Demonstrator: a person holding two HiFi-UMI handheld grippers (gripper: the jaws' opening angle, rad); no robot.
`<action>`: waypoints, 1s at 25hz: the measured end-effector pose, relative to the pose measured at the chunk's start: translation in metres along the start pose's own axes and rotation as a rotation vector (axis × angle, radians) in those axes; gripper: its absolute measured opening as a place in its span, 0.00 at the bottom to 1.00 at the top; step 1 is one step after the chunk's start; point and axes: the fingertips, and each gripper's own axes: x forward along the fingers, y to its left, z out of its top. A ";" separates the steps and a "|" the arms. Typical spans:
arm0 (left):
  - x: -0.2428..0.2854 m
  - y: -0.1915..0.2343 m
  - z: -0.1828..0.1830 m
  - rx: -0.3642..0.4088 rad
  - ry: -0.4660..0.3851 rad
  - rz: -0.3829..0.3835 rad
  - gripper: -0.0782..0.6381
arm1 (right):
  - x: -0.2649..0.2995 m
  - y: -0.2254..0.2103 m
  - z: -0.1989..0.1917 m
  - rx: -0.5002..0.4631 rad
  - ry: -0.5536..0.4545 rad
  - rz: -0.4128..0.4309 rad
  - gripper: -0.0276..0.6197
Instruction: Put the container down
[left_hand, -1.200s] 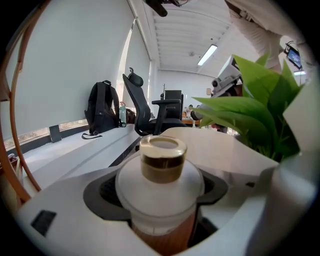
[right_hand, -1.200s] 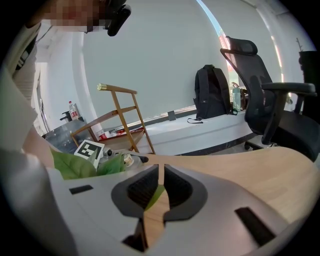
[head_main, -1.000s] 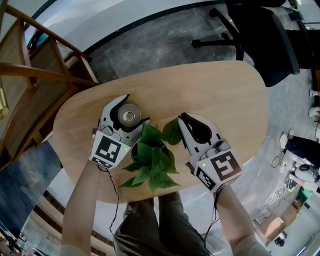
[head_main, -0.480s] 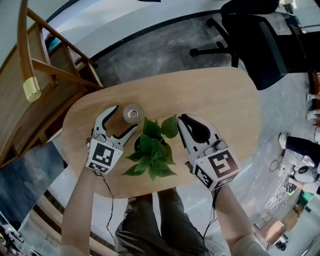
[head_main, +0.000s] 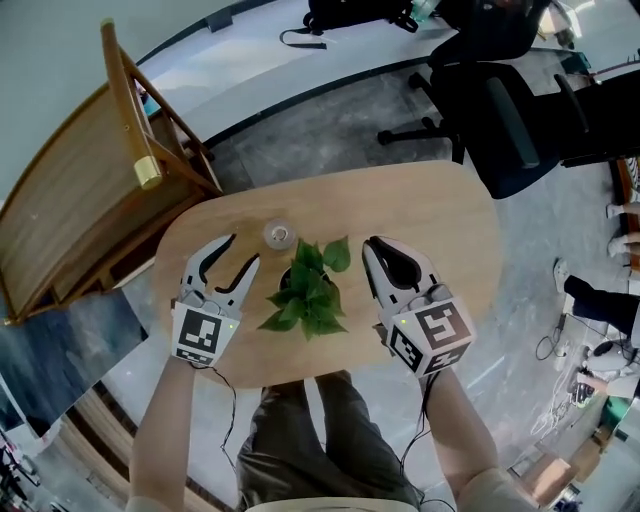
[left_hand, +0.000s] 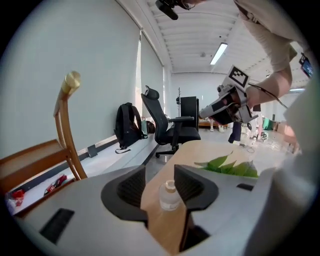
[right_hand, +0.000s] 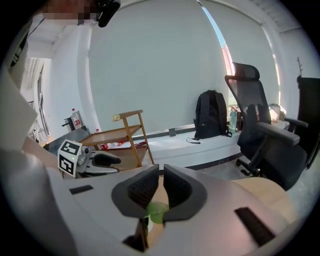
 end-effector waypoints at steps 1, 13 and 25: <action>-0.008 0.000 0.013 0.000 -0.006 0.014 0.33 | -0.007 0.003 0.011 -0.007 -0.012 0.000 0.07; -0.102 -0.013 0.168 0.024 -0.117 0.079 0.18 | -0.117 0.065 0.136 -0.134 -0.154 0.060 0.07; -0.182 -0.040 0.298 0.089 -0.214 0.110 0.13 | -0.227 0.095 0.237 -0.174 -0.327 0.045 0.07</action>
